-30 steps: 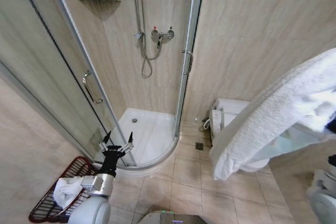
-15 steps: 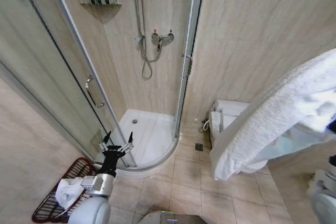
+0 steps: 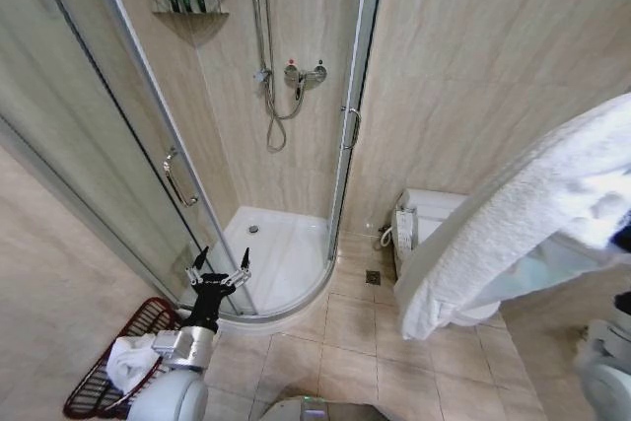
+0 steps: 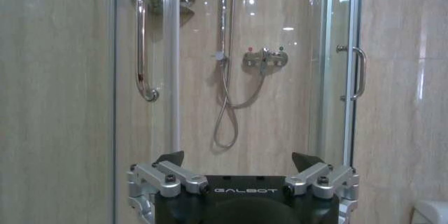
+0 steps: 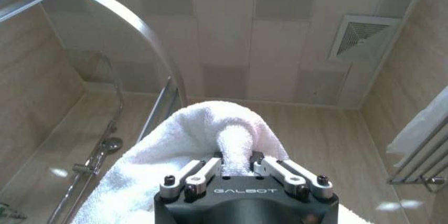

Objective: Discard the used towel into the hamper.

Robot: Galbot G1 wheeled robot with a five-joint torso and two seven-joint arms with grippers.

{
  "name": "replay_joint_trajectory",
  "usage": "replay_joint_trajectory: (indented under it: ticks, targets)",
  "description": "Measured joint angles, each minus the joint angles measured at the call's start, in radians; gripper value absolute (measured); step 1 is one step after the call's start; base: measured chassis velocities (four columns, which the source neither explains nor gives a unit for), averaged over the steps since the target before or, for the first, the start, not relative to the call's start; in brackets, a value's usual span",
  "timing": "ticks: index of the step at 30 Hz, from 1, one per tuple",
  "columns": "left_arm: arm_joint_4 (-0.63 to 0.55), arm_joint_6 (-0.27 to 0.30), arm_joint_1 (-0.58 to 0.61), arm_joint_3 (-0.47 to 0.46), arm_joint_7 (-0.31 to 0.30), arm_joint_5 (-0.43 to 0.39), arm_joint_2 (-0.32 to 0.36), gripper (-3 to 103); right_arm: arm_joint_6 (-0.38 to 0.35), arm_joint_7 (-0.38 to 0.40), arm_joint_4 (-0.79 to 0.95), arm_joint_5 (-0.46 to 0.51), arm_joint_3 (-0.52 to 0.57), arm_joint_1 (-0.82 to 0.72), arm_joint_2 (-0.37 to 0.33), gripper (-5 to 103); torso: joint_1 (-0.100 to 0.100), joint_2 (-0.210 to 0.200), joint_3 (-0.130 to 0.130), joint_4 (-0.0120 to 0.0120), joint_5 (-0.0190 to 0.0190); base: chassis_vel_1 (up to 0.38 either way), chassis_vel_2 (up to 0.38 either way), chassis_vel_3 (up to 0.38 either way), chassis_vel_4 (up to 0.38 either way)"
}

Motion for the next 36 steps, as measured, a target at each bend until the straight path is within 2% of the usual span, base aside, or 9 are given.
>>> replay_joint_trajectory:
  ticks: [18,36]
  targets:
    - [0.000,0.000,0.000,0.000,0.000,0.000,0.000,100,0.004,-0.002,-0.003,-0.006,-0.003,0.002,-0.001,14,-0.004,-0.009,-0.005,0.0000,0.0000,0.034,0.029,0.022,0.027]
    - [0.000,0.000,0.000,0.000,0.000,0.000,0.000,100,0.004,0.000,-0.005,-0.017,-0.011,0.004,-0.004,14,-0.006,-0.013,-0.007,0.0000,0.0000,0.110,0.112,0.109,0.106]
